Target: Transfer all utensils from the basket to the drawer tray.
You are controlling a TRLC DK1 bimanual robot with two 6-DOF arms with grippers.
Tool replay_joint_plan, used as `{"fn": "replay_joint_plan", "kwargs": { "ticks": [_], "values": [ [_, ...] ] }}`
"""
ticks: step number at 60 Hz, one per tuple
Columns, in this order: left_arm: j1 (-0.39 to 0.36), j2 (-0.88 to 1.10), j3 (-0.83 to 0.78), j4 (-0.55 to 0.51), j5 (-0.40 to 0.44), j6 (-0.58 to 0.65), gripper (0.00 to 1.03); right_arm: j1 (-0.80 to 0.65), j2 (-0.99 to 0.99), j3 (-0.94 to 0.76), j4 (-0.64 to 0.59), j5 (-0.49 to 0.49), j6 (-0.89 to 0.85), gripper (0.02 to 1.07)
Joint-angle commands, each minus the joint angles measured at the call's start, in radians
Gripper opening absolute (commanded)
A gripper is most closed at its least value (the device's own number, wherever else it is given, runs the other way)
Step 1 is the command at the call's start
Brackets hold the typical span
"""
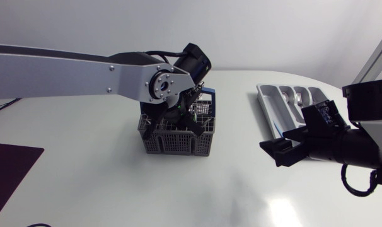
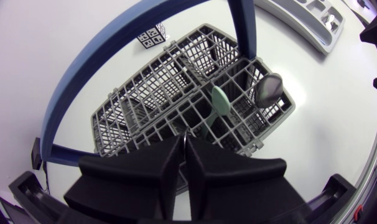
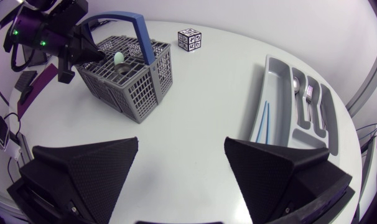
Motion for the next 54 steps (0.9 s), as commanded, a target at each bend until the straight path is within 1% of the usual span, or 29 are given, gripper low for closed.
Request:
{"fn": "replay_joint_plan", "kwargs": {
  "ticks": [1,5,17,22,34,39,48,52,54],
  "values": [
    [-0.008,-0.03,0.035,-0.013,-0.016,-0.009,0.04,0.014,-0.012,-0.025,-0.017,0.002,-0.01,1.02],
    [-0.013,-0.044,0.034,-0.013,-0.024,-0.008,0.04,0.02,-0.015,-0.027,-0.018,0.002,-0.01,1.02],
    [-0.041,-0.102,0.047,-0.029,-0.082,0.017,0.04,0.048,-0.037,-0.025,-0.024,0.02,-0.01,1.02],
    [-0.047,-0.131,0.072,-0.062,-0.093,0.025,0.04,0.058,-0.047,-0.021,-0.031,0.027,-0.01,1.02],
    [-0.064,-0.206,0.07,-0.075,-0.142,0.048,0.04,0.101,-0.077,-0.01,-0.034,0.085,-0.035,1.02],
    [-0.071,-0.24,0.069,-0.086,-0.151,0.048,0.04,0.124,-0.092,0.001,-0.031,0.117,-0.06,1.02],
    [-0.076,-0.318,0.063,-0.097,-0.156,0.045,0.04,0.141,-0.124,0.027,-0.038,0.117,-0.07,1.02],
    [-0.077,-0.343,0.064,-0.102,-0.154,0.038,0.04,0.156,-0.132,0.048,-0.066,0.111,-0.076,1.02],
    [-0.079,-0.358,0.064,-0.103,-0.141,0.031,0.04,0.164,-0.135,0.059,-0.078,0.106,-0.08,1.02]
  ]
}}
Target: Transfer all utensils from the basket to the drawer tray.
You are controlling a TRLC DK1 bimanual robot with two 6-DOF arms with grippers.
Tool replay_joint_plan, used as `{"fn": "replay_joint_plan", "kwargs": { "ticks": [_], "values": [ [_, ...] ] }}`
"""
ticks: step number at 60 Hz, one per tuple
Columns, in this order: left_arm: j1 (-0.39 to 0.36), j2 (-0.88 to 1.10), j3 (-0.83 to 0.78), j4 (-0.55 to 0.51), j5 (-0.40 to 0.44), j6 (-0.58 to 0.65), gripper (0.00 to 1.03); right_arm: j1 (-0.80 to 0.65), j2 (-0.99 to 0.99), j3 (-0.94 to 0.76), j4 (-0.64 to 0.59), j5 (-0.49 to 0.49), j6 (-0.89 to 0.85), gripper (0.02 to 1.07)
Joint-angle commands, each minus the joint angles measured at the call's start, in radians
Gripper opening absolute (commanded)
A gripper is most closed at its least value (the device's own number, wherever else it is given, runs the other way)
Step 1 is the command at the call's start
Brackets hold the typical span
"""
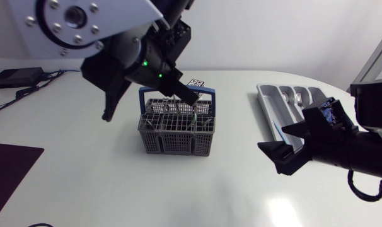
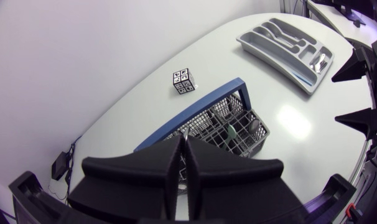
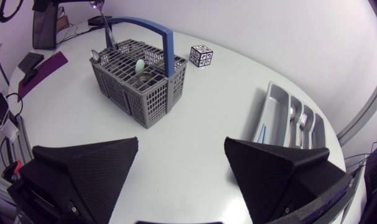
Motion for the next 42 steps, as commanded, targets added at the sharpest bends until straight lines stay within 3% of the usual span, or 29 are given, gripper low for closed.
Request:
{"fn": "replay_joint_plan", "kwargs": {
  "ticks": [1,9,14,23,29,42],
  "values": [
    [-0.008,-0.052,0.022,-0.015,0.012,-0.012,0.04,0.025,-0.017,0.047,-0.031,-0.002,-0.029,1.02],
    [0.011,-0.063,0.03,-0.051,0.141,-0.068,0.04,0.044,-0.039,0.077,-0.058,-0.093,-0.024,1.02],
    [0.038,-0.06,0.046,-0.082,0.268,-0.113,0.04,0.064,-0.039,0.099,-0.058,-0.121,-0.023,1.02],
    [0.075,-0.009,0.082,-0.139,0.474,-0.168,0.04,0.152,0.006,0.142,-0.054,-0.127,-0.023,1.01],
    [0.098,0.029,0.105,-0.171,0.603,-0.19,0.04,0.206,0.053,0.16,-0.031,-0.124,-0.018,0.96],
    [0.12,0.103,0.151,-0.222,0.748,-0.21,0.04,0.29,0.162,0.212,0.012,-0.09,-0.018,0.88]
  ]
}}
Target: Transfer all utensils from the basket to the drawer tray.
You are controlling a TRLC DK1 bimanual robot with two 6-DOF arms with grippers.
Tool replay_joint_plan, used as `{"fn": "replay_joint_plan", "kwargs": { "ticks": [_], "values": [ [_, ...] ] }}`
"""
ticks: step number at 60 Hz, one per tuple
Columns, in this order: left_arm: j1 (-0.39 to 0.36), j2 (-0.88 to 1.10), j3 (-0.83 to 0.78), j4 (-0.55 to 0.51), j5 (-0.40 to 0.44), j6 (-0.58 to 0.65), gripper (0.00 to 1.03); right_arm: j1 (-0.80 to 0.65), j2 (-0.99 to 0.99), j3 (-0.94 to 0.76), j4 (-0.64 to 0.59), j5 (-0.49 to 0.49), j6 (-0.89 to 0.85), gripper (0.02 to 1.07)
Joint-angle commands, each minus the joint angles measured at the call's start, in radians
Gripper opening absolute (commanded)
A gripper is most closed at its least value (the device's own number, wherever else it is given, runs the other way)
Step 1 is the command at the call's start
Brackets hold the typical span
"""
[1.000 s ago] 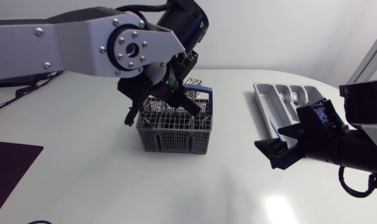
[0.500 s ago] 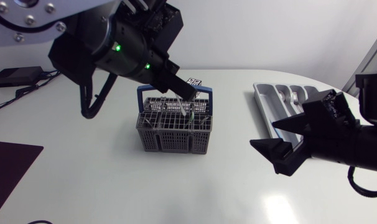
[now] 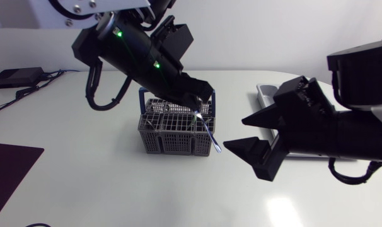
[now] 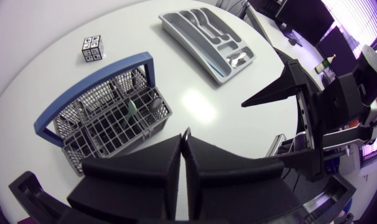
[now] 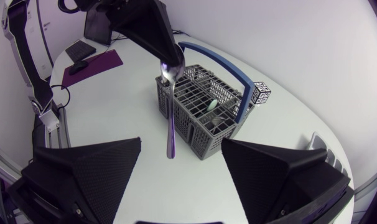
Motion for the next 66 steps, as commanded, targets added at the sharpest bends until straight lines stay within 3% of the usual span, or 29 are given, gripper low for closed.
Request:
{"fn": "replay_joint_plan", "kwargs": {
  "ticks": [1,12,18,24,34,41,52,66],
  "values": [
    [0.011,0.035,0.047,-0.025,0.038,-0.033,0.04,0.028,0.055,0.042,0.024,0.015,-0.012,0.88],
    [0.013,0.058,0.061,-0.036,0.078,-0.039,0.04,0.077,0.152,0.071,0.07,0.08,-0.01,0.88],
    [0.013,0.064,0.068,-0.042,0.095,-0.041,0.04,0.092,0.191,0.08,0.091,0.095,-0.013,0.78],
    [0.013,0.067,0.07,-0.045,0.103,-0.044,0.04,0.103,0.213,0.083,0.11,0.134,-0.018,0.76],
    [0.013,0.072,0.068,-0.046,0.11,-0.044,0.04,0.111,0.227,0.088,0.131,0.14,-0.024,0.56],
    [0.013,0.075,0.067,-0.048,0.112,-0.044,0.04,0.114,0.228,0.092,0.134,0.141,-0.027,0.5],
    [0.013,0.075,0.067,-0.051,0.112,-0.044,0.04,0.114,0.231,0.094,0.142,0.141,-0.033,0.21],
    [0.013,0.072,0.067,-0.051,0.113,-0.044,0.04,0.125,0.231,0.086,0.134,0.135,-0.042,0.1]
  ]
}}
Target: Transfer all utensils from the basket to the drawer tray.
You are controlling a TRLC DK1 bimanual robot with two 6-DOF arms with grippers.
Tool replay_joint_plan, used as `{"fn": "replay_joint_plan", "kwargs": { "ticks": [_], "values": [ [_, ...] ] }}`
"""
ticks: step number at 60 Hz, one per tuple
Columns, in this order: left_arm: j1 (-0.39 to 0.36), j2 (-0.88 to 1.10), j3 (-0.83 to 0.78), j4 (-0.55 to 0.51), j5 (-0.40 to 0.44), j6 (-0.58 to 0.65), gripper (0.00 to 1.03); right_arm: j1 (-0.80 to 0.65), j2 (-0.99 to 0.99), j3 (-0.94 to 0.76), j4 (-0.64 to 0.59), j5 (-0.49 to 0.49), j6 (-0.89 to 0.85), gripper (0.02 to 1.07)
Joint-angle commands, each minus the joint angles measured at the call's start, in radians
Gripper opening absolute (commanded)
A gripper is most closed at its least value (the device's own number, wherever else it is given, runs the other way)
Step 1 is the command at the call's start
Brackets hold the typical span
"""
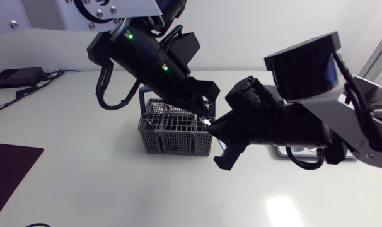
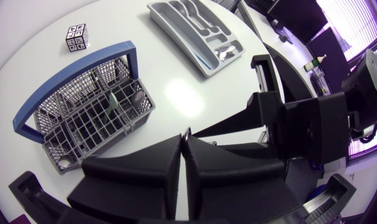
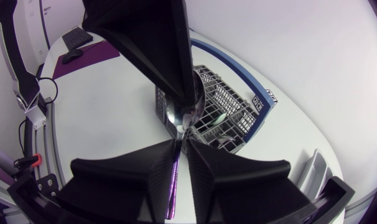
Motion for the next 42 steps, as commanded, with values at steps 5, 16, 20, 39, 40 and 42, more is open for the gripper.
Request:
{"fn": "replay_joint_plan", "kwargs": {
  "ticks": [5,16,20,39,40,42],
  "values": [
    [0.009,0.013,0.03,-0.016,0.011,-0.024,0.04,0.009,0.014,0.015,0.009,0.0,-0.027,0.09],
    [0.027,0.007,0.048,-0.014,0.033,-0.027,0.29,0.021,0.011,0.0,0.002,-0.014,-0.035,0.09],
    [0.038,0.008,0.062,-0.014,0.041,-0.032,0.44,0.023,0.011,-0.002,-0.004,-0.02,-0.038,0.09],
    [0.15,-0.039,0.132,0.019,0.041,-0.053,0.66,-0.031,-0.021,-0.037,-0.053,-0.089,-0.103,0.09],
    [0.161,-0.044,0.132,0.022,0.041,-0.053,0.66,-0.04,-0.023,-0.04,-0.057,-0.095,-0.113,0.1],
    [0.182,-0.051,0.132,0.027,0.039,-0.05,0.65,-0.065,-0.026,-0.046,-0.071,-0.112,-0.139,0.1]
  ]
}}
